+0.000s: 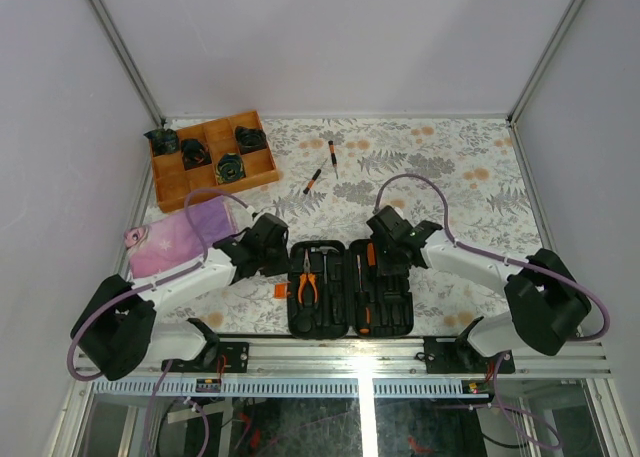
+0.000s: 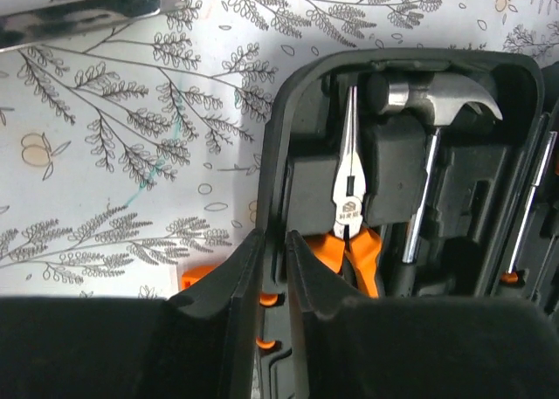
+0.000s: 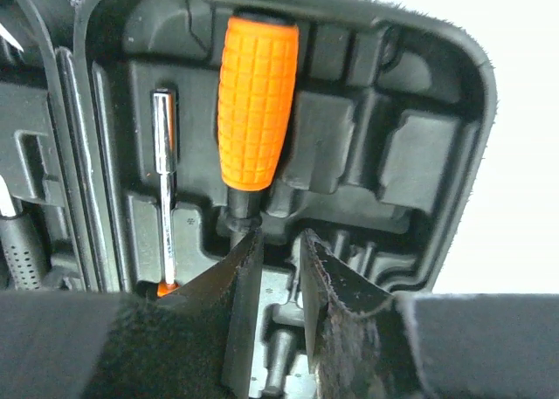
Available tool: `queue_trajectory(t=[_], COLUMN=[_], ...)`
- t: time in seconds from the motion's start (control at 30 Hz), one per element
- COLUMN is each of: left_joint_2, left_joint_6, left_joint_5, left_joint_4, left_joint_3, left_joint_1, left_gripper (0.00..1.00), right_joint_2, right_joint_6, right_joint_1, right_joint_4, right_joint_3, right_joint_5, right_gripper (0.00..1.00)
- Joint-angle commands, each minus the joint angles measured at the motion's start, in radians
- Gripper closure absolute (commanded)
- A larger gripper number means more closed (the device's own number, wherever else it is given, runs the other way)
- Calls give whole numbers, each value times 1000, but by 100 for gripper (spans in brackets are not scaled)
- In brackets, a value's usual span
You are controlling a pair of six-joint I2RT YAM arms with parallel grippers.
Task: Sort the tools into containers
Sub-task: Place the screwdriver in the storage box, then adjust the screwdriver in the storage box.
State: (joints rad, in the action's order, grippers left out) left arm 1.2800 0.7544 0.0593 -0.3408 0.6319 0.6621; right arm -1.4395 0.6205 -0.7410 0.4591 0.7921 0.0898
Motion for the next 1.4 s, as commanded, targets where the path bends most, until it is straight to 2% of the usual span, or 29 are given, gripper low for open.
queue_trajectory(t=[0.0,0.2,0.43,0.73,1.13,1.37], left_joint_2=[-54,-87,-64,50,155,218], left_joint_6=[25,2,-61,-46,-28,-9], left_joint_5=[36,114,11,8,18,29], left_joint_4=[-75,-141,-20,58,102,124], left_joint_3=[17,100,128,114,101,91], left_joint_1=[11,11,52,163,265,307], left_gripper=[83,75,71,71,75,77], right_joint_2=[44,145,42,-62,-160,-258], right_joint_6=[-90,-111,-93,-67,-70,-84], right_joint_1=[19,20,21,21,20,20], right_joint_4=[45,49,21,41,62,122], right_joint_3=[73,79,126,136,146,154], right_joint_5=[90,106,-63,-83,-88,-141], right_gripper=[69,68,70,69,91,93])
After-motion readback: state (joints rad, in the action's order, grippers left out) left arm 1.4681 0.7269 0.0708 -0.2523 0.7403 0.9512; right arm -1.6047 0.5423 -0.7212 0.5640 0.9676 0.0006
